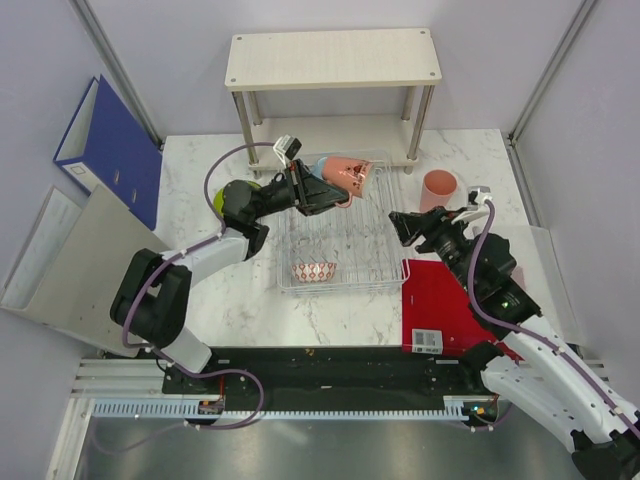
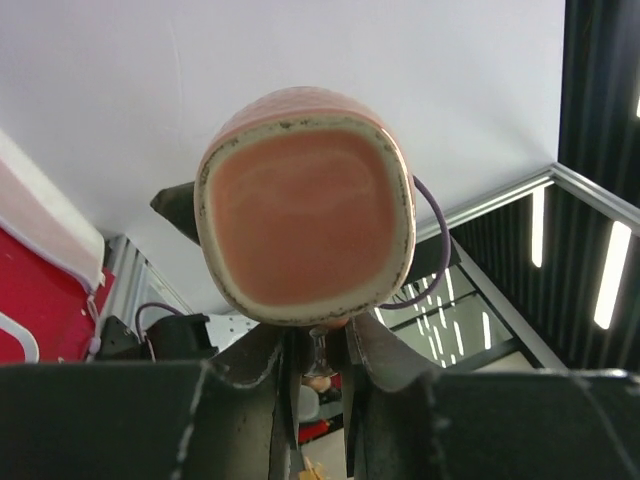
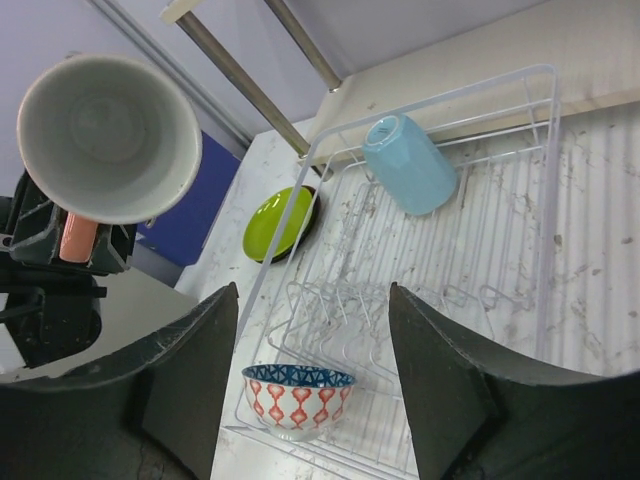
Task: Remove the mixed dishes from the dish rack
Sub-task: Pick up the cup from the dish rack.
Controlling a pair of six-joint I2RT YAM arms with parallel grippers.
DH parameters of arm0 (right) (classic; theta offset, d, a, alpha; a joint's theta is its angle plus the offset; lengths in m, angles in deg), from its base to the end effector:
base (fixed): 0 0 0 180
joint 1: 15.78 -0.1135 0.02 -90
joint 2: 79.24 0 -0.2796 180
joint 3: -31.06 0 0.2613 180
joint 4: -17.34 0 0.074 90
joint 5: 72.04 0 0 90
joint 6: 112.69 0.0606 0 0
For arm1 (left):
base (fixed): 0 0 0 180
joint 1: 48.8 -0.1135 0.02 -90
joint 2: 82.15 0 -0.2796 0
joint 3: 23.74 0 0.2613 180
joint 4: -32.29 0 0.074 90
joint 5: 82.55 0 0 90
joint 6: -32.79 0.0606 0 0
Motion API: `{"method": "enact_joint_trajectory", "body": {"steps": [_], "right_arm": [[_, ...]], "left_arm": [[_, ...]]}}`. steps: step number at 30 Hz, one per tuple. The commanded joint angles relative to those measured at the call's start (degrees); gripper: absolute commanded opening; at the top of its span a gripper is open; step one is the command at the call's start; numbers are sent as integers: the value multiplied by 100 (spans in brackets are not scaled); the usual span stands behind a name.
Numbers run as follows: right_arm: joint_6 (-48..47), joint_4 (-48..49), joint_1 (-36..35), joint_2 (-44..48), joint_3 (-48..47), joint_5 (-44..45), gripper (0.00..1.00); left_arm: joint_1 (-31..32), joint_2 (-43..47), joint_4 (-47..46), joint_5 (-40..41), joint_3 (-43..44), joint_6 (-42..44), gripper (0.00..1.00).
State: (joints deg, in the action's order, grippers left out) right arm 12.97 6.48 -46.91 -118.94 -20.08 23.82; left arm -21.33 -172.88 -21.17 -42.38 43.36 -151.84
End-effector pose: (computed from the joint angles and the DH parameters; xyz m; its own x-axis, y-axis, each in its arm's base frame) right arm 0.1703 0.0957 0.3453 -0.2418 0.5314 -0.8118 -0.3519 0.7317 0.5838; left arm 0.2990 -0.2076 0.3446 -0.9184 -0.2472 -0.3088 0.3684 -0.2502 -0.8954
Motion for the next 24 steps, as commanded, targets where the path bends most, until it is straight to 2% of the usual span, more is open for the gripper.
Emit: {"method": "enact_joint_trajectory", "body": {"steps": [1,10,21,24], "right_arm": [[257,1031,20,121,271,-384,69],[442,1973,20,-309,271,-885,70],[741,3080,20,-1671,17,-1395,70],[732,3177,20,-2032,-159,-1422,65]], "left_arm": [[-13,-23,-2783,-317,-389,-794,2],[-4,12,-2845,-440,-575,-803,2],[127,-14,-2844,-476,-654,-759,2],[215,-49,-2845,-476,-671,-750,2]]}}
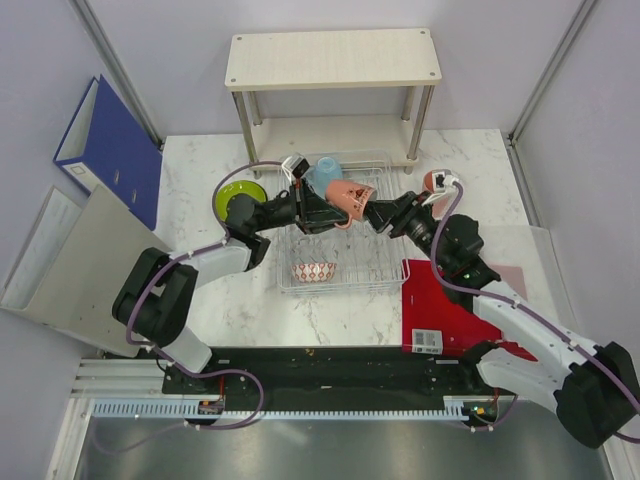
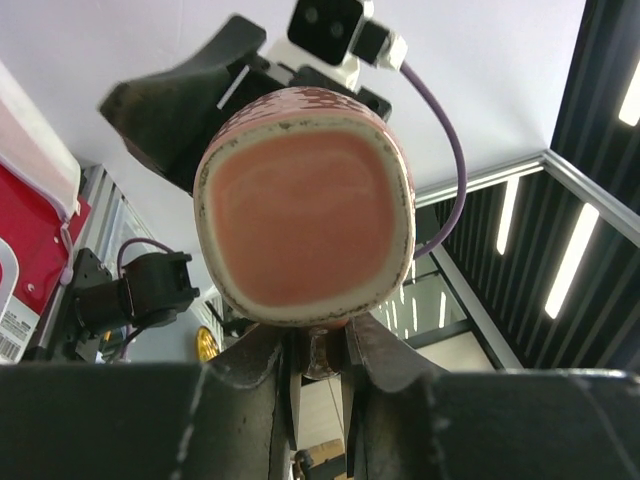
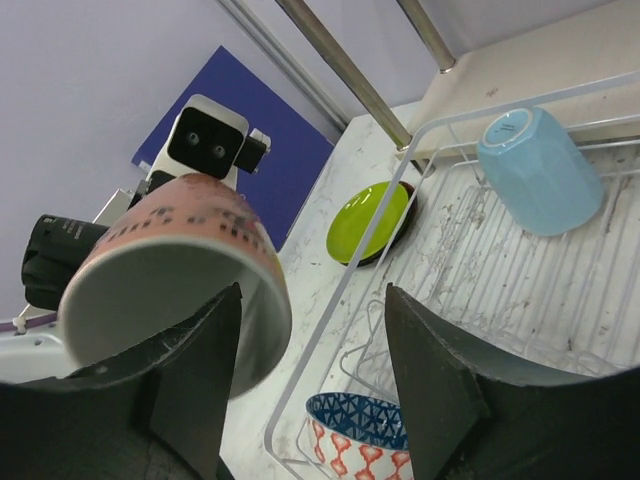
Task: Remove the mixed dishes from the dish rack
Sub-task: Pick up the cup from the dish rack.
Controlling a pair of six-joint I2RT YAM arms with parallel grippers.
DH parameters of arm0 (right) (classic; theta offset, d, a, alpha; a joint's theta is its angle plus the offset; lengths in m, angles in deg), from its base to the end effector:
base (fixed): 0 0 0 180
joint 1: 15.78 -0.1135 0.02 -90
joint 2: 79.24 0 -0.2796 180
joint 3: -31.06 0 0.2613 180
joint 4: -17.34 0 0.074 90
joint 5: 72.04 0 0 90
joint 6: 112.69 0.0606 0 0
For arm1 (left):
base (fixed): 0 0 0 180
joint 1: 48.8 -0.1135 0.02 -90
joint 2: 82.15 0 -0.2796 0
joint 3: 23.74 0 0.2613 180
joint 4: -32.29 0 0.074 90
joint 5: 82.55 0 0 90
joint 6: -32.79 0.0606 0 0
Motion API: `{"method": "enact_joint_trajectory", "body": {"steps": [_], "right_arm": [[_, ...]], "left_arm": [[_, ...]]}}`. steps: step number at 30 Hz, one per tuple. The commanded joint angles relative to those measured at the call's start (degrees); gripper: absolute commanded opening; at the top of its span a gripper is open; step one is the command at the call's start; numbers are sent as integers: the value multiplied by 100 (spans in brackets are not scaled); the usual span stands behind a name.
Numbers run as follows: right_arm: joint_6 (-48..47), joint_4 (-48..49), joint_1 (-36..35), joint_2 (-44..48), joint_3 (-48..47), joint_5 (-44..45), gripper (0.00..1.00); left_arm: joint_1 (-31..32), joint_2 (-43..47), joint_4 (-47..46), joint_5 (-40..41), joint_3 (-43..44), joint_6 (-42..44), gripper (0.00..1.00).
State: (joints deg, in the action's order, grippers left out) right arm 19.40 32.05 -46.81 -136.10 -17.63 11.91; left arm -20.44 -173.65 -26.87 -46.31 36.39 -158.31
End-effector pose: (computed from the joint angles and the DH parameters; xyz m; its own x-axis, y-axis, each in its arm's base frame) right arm 0.2188 0.1391 0.3258 -0.3313 0.5786 -0.7453 -0.5124 0.5529 0.6570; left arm 0.2826 -0.2081 0.3082 -0.9707 -0.1353 -0.1987 0.2277 -0.2522 -0.9405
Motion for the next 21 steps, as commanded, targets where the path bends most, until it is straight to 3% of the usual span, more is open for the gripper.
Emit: {"method": "enact_joint_trajectory", "body": {"steps": [1,4,5,8,10,11,12,14,15,16,17,21], "right_arm": [[107,646,9,-413,-422,-231,62],[107,647,9,-492,-448,-231,44],[107,612,18,-484,-440,-222,33],[55,463,9,-352,-413,-169,12],[-33,130,0,-134,-457,-64,0],[-190,-20,9,-28,-544,-11,0],[-279,-178,9,78,-615,33,0],[-481,-775,0,403,-912,287,0],[-734,-1012,9,500,-1053,427,0],[-859,-1493,18,666,-1203,707,0],[-999,-1715,9,737,-1509,893,0],[-1492,-3076,9,660,-2441,2209,0]], "left_arm": [[126,45,-2274,-74,17,-94,2],[135,62,-2274,-108,-27,-68,2],[135,63,-2274,-117,-53,-59,2],[126,45,-2239,-144,-53,-33,2],[100,27,-2204,-161,-53,20,7],[82,-7,-2195,-205,-10,64,15],[4,-8,-2117,-223,8,99,41],[-137,10,-1897,-214,8,257,59],[-312,53,-1757,-179,-9,344,74],[-409,89,-1320,-118,-114,545,80],[-619,193,-1125,65,-193,678,99],[-1112,344,-149,664,-738,1083,99]]}}
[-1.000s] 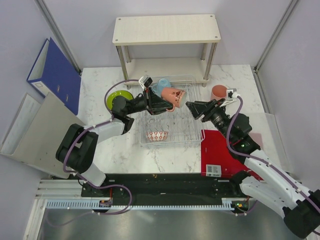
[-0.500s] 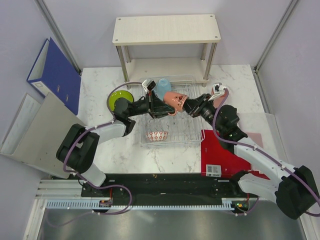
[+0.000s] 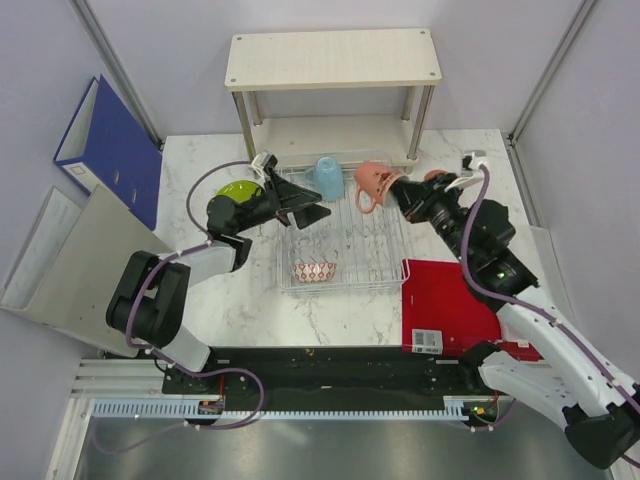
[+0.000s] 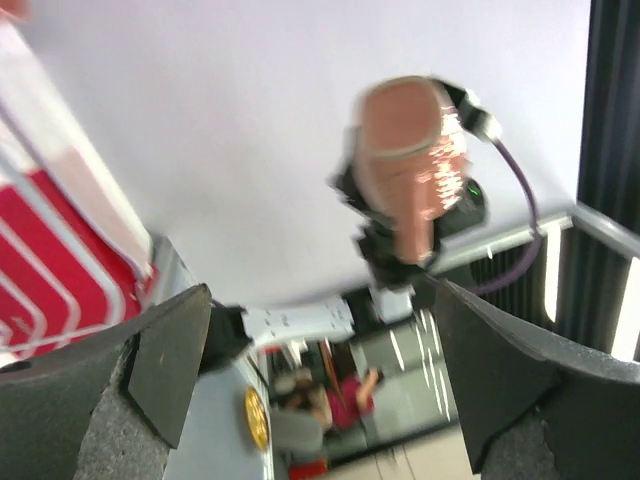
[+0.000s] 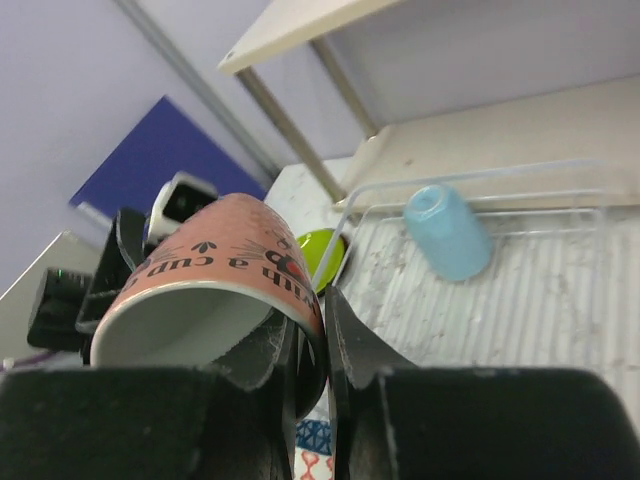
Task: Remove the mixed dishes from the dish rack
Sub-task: Pick up the cup from the dish rack, then place the cup at the center of the board.
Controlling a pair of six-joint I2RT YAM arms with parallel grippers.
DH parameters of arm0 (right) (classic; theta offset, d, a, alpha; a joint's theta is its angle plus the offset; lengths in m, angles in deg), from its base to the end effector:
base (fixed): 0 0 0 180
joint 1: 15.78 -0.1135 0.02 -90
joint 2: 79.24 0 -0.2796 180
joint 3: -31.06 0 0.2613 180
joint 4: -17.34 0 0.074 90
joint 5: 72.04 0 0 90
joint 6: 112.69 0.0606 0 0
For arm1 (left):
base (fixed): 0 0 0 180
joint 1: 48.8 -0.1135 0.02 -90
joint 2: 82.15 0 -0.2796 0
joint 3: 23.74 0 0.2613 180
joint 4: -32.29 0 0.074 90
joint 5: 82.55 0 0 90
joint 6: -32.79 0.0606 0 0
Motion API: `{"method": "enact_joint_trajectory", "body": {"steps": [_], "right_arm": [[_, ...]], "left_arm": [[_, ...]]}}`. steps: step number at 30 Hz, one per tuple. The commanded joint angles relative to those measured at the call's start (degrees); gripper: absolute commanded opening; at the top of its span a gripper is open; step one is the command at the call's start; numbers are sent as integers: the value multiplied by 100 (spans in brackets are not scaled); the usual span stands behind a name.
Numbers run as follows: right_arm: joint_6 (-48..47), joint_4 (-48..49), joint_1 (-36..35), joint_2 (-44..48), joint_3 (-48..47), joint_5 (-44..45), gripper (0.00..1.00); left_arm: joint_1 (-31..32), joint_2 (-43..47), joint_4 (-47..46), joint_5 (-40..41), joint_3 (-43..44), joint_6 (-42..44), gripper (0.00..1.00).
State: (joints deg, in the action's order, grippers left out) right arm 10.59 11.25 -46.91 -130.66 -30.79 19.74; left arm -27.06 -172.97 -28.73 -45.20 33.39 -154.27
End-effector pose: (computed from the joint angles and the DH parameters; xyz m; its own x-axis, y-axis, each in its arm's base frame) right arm 0.2037 0.1208 0.3896 -0.2148 0.5110 -0.8323 -0.4454 0.7072 0.5491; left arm 0.2978 -0.1706 0.2990 -0.9264 -0.2788 -0.2530 0.3150 -0.2059 -0.9265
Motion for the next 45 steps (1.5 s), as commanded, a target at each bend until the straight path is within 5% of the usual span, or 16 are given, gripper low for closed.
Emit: {"method": "enact_joint_trajectory", "body": {"steps": [1,6,10,17,25,45], "right_arm": [[-638,-1652,28,1,-1580,2283,0],[-735,-3177,501,-1270,-2945,3909,0],[-482,-3539,1433,-2002,-3525,3768,0],[1099,-4425,3233,-3346,-4826,2214,0],[1190,-5173,3878,-4595,-5707,2178,0],[522,-6466,4028,-6916,-6709,2002,0]], "left_arm": [[-521,285,308,658,-683,697,99],[-636,495,1127,887,-1124,933,99],[-636,1038,1839,844,-1327,1372,98],[-636,2444,4984,1246,-897,3068,98],[-636,3282,7146,2450,-607,4071,99],[-627,2807,7623,2452,-641,4142,99]]}}
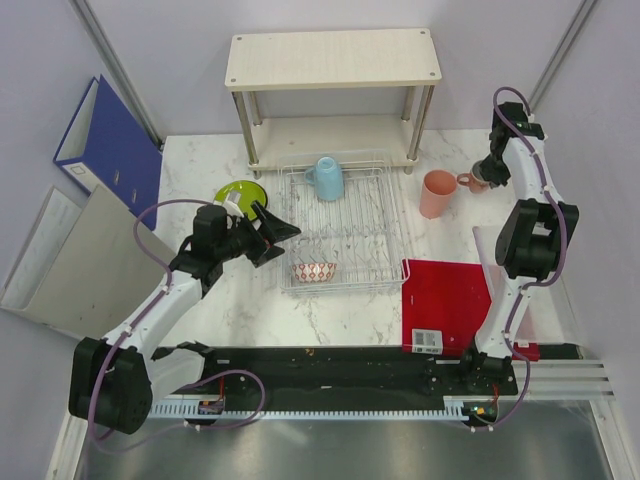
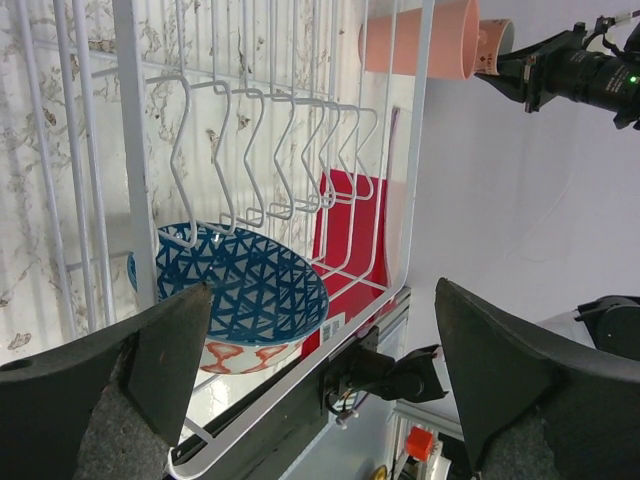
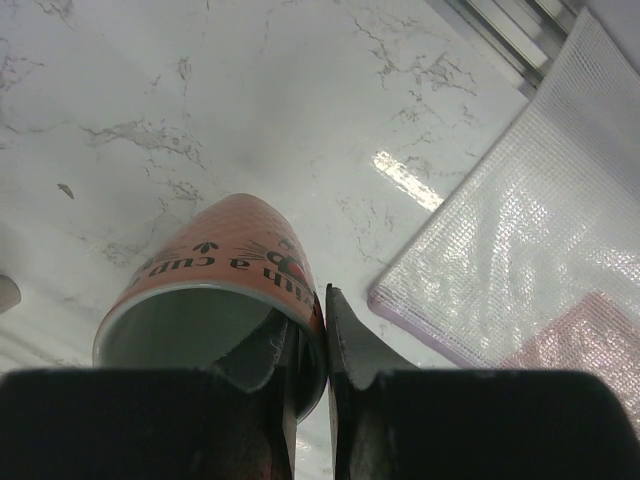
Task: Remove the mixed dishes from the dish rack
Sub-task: Place the cup at the center of the board.
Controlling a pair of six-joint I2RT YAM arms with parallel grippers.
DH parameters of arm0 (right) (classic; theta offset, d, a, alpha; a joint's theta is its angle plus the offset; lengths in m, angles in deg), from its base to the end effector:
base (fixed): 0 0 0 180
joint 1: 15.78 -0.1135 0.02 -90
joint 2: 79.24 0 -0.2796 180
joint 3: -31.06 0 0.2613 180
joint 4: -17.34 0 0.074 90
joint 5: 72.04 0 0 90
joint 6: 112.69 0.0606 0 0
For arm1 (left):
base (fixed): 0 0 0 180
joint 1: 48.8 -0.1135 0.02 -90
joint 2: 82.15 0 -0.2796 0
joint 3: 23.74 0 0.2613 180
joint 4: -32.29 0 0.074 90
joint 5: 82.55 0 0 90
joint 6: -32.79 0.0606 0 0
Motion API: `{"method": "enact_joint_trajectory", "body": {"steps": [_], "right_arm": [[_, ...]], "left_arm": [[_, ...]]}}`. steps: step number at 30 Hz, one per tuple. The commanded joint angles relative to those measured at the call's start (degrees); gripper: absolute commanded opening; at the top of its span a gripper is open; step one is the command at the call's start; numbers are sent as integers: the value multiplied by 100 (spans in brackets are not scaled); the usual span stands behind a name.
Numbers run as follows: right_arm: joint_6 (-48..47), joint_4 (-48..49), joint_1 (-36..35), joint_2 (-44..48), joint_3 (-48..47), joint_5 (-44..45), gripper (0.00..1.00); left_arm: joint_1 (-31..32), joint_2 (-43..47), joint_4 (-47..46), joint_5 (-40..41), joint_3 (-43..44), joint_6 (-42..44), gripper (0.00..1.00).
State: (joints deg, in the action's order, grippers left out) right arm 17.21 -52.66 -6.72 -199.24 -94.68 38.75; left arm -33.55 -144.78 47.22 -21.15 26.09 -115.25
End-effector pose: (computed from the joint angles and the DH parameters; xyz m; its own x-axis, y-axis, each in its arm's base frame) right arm 0.4672 -0.0963 0.2641 -0.4903 0.6854 -0.5383 0.8003 0.5987 0.0333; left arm 0.2421 -0.0961 0.2447 -0.7804 -0.5593 -0.2796 -0.0422 0.4932 -0.8689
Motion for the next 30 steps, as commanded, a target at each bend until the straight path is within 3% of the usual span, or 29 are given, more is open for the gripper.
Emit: {"method": "enact_joint_trajectory", "body": {"steps": [1,19,21,22,24,30], "right_arm": [[-149,-49,8,-136,-294,91,0],[-176,619,8,-691,444,-392,2],[-167,672,8,-665,488,-506,10],[-158,724,17,-638,523,-550,23],[-167,856,8,-507,585,-682,42],[-193,717,17,-243,401,-761,59]], "left_arm": [[22,-4,46,47,89,258,99],[22,-372,134,56,53,329,99],[22,-416,134,21,71,337,99],[14,-417,134,21,80,346,99],[14,-434,134,21,88,355,99],[22,-408,134,-14,106,372,99]]}}
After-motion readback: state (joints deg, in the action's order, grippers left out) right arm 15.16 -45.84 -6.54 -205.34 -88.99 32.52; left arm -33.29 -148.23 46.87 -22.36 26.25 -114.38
